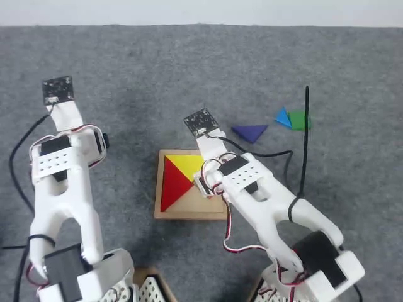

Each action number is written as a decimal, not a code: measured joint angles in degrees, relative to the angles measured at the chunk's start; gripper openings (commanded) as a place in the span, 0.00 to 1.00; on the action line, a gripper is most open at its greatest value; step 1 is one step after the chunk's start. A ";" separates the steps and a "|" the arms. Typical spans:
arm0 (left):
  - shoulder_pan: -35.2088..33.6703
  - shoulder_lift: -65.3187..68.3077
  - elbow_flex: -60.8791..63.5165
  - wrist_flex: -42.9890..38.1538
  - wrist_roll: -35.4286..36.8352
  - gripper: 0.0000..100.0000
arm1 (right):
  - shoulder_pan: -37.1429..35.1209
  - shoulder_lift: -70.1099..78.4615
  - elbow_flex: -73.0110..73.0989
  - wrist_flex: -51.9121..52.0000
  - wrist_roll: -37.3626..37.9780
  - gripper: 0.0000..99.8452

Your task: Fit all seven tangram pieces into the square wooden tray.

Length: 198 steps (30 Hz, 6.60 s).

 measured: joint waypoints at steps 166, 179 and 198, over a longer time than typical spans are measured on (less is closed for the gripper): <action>0.70 0.00 1.76 -1.67 0.00 0.19 | -6.42 -4.22 -4.75 12.31 9.05 0.25; 0.70 0.00 1.76 -1.67 0.00 0.19 | -10.55 0.53 -4.75 3.08 4.22 0.25; 0.70 0.00 1.76 -1.67 0.00 0.19 | -11.08 1.14 -3.16 2.29 4.31 0.25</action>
